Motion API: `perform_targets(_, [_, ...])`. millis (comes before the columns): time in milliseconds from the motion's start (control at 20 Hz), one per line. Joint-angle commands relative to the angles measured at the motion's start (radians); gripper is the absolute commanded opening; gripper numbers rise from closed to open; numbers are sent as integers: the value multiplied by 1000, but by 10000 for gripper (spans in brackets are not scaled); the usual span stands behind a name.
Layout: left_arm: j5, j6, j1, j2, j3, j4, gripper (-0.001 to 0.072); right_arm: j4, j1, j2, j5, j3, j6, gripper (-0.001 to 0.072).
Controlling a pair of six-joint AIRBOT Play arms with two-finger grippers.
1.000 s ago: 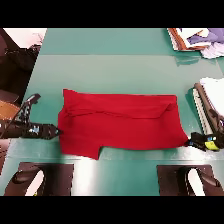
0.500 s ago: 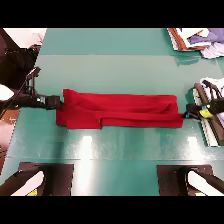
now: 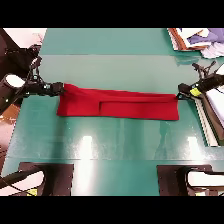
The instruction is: Fold the shirts.
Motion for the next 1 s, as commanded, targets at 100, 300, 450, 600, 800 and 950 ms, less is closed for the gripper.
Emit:
perform_targets(100, [53,-2,0,-16,17,-81,435,136,-22,-111,-69,122,29,237])
perform_targets(300, [-22,-1,0,-15,66,-89,434,277,-93,-133,-34,140,-61,461])
perform_targets(450, [-124,6,0,-15,87,-90,239,277,-164,-121,87,98,-138,461])
perform_targets(600, [-179,17,0,-15,86,-90,31,278,-241,-97,101,-14,-205,519])
perform_targets(800, [-198,16,0,-16,85,-90,31,291,-305,-112,49,-130,-288,692])
perform_targets(950, [-201,16,0,-16,85,-90,31,352,-311,-148,26,-159,-363,692])
